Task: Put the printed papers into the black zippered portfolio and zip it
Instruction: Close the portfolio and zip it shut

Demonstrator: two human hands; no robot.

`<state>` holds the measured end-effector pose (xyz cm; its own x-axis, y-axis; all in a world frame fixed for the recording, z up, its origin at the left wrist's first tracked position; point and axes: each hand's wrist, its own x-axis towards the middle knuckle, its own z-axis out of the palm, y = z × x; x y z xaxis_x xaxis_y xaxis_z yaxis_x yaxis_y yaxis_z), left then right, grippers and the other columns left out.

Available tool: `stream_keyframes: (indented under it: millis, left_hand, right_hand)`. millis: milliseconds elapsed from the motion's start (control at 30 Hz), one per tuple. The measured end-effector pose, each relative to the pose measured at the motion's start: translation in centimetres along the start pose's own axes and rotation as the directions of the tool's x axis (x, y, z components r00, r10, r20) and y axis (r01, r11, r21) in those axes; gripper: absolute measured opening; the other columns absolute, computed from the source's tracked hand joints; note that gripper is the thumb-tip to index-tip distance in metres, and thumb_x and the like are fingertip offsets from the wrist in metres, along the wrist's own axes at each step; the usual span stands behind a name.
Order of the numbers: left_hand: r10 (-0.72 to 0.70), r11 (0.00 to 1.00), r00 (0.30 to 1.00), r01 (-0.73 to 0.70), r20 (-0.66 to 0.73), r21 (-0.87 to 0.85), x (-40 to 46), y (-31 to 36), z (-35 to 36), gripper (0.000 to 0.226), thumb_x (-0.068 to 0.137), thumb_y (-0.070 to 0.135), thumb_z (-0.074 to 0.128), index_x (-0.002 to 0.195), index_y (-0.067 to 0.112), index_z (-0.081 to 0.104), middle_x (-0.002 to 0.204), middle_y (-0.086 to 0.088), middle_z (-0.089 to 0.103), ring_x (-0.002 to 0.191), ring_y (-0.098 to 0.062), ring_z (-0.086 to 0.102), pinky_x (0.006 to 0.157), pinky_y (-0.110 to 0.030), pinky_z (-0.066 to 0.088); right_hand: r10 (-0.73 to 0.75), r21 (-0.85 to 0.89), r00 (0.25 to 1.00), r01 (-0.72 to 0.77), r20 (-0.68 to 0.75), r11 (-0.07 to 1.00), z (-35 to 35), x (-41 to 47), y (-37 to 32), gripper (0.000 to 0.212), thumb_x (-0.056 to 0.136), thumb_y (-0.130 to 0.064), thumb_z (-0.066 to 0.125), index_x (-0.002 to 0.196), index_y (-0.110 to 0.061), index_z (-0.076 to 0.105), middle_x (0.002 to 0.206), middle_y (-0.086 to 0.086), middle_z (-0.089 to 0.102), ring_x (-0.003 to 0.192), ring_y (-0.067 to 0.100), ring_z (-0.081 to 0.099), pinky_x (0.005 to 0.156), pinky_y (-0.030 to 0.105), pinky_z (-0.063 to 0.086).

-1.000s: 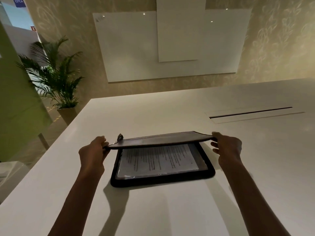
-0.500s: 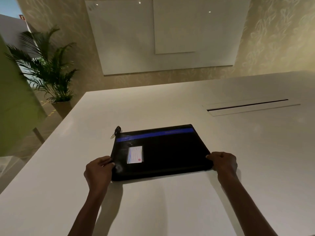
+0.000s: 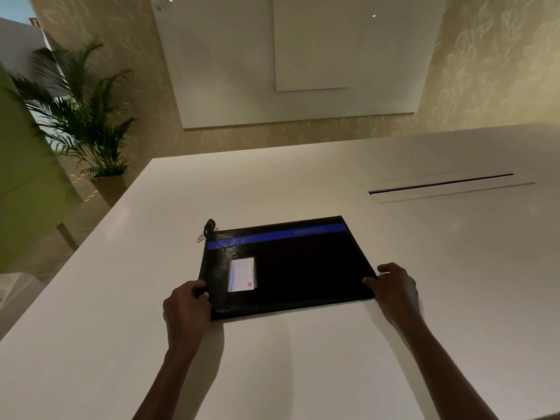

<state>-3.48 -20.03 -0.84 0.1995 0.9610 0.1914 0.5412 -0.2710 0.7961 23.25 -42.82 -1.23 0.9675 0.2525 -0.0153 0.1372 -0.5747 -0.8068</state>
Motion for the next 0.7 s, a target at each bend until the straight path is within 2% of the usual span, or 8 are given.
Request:
stream_keyframes:
  millis: [100,167,367,433,500,567,633,700]
  left_hand:
    - [0.005,1.000,1.000,-0.005,-0.010,0.014,-0.1,0.0,-0.1,0.021,0.085,0.002,0.065,0.103,0.007,0.073,0.101,-0.014,0.074,0.093,-0.033,0.067,0.080,-0.036,0.047]
    - [0.008,1.000,1.000,-0.008,-0.014,0.026,-0.1,0.2,-0.1,0.019,0.084,0.005,0.067,0.102,0.008,0.073,0.101,-0.013,0.074,0.093,-0.033,0.066,0.080,-0.036,0.046]
    - [-0.036,0.999,0.999,0.035,0.000,0.028,0.7,0.5,-0.6,0.019,0.081,0.011,0.072,0.100,0.012,0.075,0.108,-0.011,0.072,0.097,-0.034,0.064,0.084,-0.039,0.047]
    - [-0.043,0.999,0.999,0.043,0.005,0.020,1.1,0.6,-1.0,0.020,0.080,0.012,0.073,0.100,0.013,0.076,0.109,-0.010,0.072,0.099,-0.033,0.064,0.085,-0.040,0.047]
    - [-0.054,0.999,0.999,0.054,0.010,-0.002,1.5,0.6,-1.2,0.020,0.079,0.014,0.074,0.100,0.014,0.076,0.108,-0.009,0.073,0.097,-0.033,0.064,0.084,-0.040,0.048]
    - [-0.064,0.998,0.998,0.064,0.015,-0.020,1.8,0.6,-1.3,0.020,0.078,0.016,0.076,0.098,0.017,0.077,0.106,-0.008,0.073,0.095,-0.031,0.064,0.083,-0.039,0.049]
    - [-0.064,0.998,0.998,0.065,0.021,-0.026,1.8,0.6,-1.3,0.020,0.078,0.016,0.076,0.098,0.017,0.077,0.107,-0.008,0.073,0.094,-0.030,0.064,0.082,-0.039,0.049]
    - [-0.069,0.997,0.997,0.070,0.028,-0.032,1.6,0.3,-1.1,0.022,0.079,0.015,0.076,0.101,0.015,0.077,0.108,-0.009,0.072,0.096,-0.030,0.064,0.080,-0.038,0.047]
  right_hand:
    - [-0.021,-0.173,1.000,0.023,0.014,0.985,-0.2,-0.3,-0.7,0.032,0.084,-0.032,0.068,0.096,-0.004,0.059,0.095,0.013,0.063,0.085,0.035,0.058,0.067,0.033,0.040]
    - [-0.021,-0.231,0.998,0.032,0.051,0.972,-0.2,-0.1,-1.1,0.037,0.085,-0.039,0.066,0.079,-0.005,0.053,0.088,0.014,0.061,0.079,0.034,0.056,0.066,0.034,0.042]
    - [0.142,-0.167,0.973,-0.111,0.184,0.980,-1.1,1.4,-2.9,0.043,0.085,-0.042,0.070,0.072,-0.008,0.045,0.077,0.007,0.052,0.071,0.025,0.051,0.064,0.031,0.039]
    - [0.198,-0.024,0.955,-0.197,0.219,0.980,-1.3,1.6,-3.2,0.039,0.085,-0.033,0.073,0.081,-0.003,0.049,0.079,0.009,0.049,0.070,0.023,0.051,0.059,0.031,0.041]
    - [0.255,0.220,0.931,-0.315,0.260,0.923,-1.1,1.7,-3.2,0.039,0.082,-0.023,0.077,0.094,0.005,0.052,0.085,0.014,0.051,0.081,0.031,0.058,0.067,0.039,0.054]
    - [0.280,0.485,0.902,-0.416,0.329,0.770,-0.5,1.4,-3.4,0.037,0.080,-0.009,0.077,0.102,0.009,0.054,0.099,0.021,0.056,0.097,0.040,0.061,0.077,0.051,0.058]
    - [0.279,0.670,0.879,-0.476,0.387,0.570,0.4,0.6,-3.8,0.037,0.077,0.004,0.074,0.109,0.010,0.057,0.110,0.026,0.060,0.101,0.041,0.062,0.071,0.050,0.060]
    - [0.285,0.761,0.876,-0.481,0.390,0.435,1.5,-0.3,-4.0,0.040,0.074,0.009,0.072,0.112,0.008,0.060,0.115,0.026,0.063,0.104,0.040,0.063,0.076,0.050,0.059]
